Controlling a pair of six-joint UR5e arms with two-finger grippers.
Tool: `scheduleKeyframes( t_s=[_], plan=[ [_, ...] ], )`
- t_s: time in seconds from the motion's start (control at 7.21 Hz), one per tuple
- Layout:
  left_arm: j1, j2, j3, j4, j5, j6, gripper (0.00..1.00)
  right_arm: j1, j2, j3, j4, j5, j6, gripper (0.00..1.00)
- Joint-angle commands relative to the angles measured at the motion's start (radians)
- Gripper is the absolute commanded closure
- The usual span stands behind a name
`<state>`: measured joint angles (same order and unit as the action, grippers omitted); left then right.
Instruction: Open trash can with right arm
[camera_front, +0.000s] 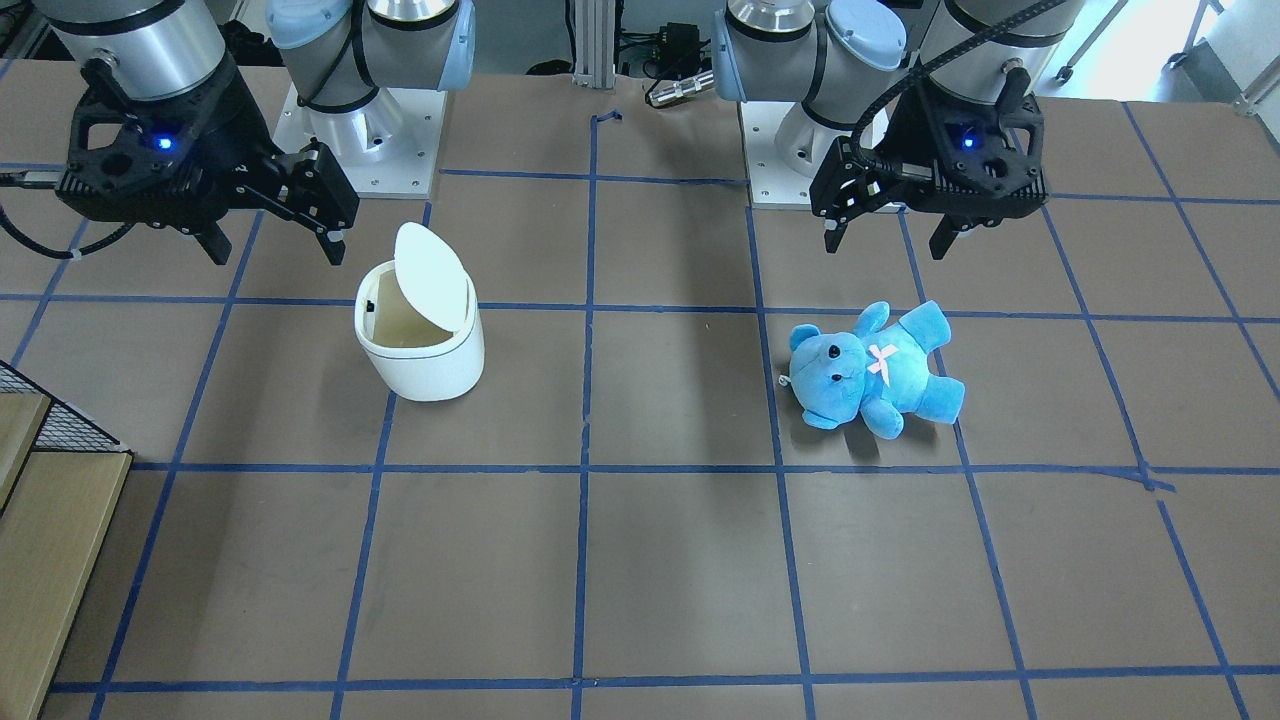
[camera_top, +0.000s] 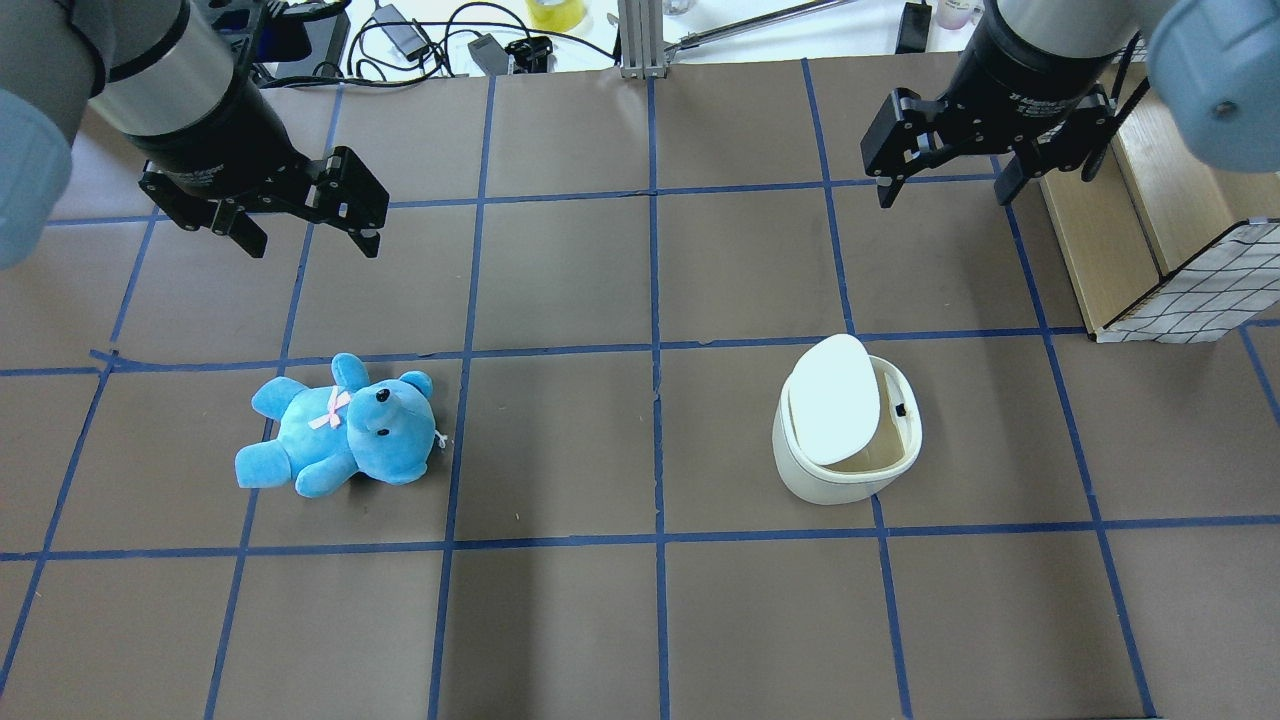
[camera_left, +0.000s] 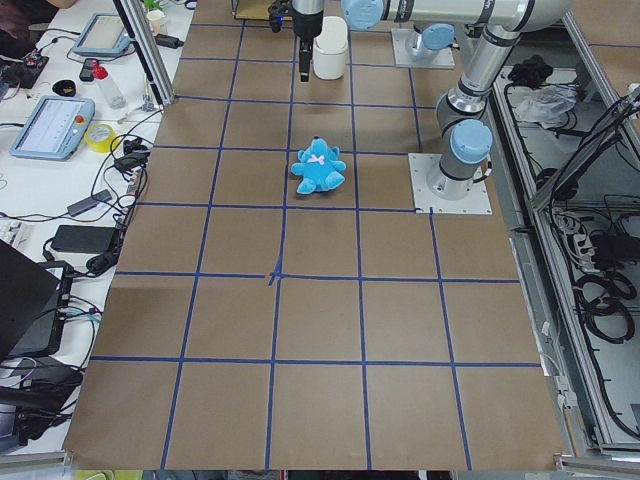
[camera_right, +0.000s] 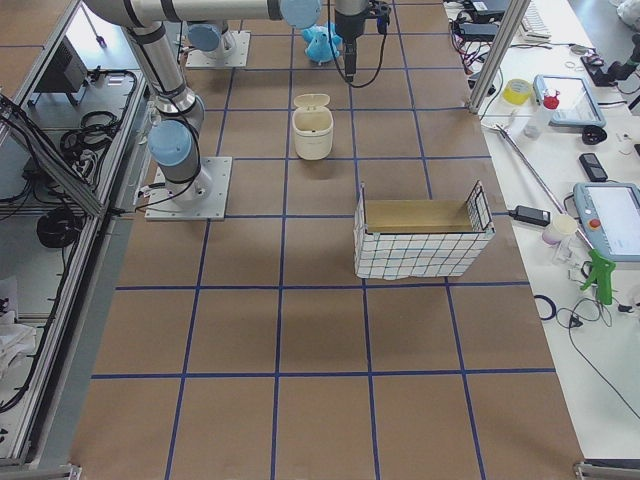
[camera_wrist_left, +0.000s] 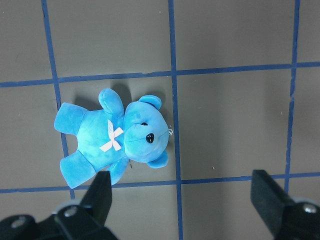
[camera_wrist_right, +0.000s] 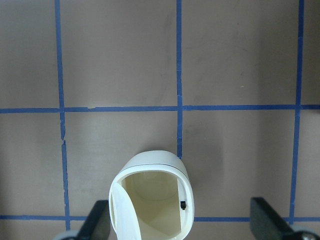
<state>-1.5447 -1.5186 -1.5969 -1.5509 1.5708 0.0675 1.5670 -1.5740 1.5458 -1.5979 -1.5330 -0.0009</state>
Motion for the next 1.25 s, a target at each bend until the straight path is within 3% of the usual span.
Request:
scheduleKeyframes(
  t_s=[0.0, 1.11],
  plan=[
    [0.000, 0.000, 0.000, 0.000, -0.002, 0.000, 0.00, 0.002, 0.003, 0.000, -0.002, -0.001, 0.007, 0.00],
    [0.000, 0.000, 0.000, 0.000, 0.000, 0.000, 0.00, 0.001, 0.005, 0.000, 0.001, -0.032, 0.009, 0.00]
  ],
)
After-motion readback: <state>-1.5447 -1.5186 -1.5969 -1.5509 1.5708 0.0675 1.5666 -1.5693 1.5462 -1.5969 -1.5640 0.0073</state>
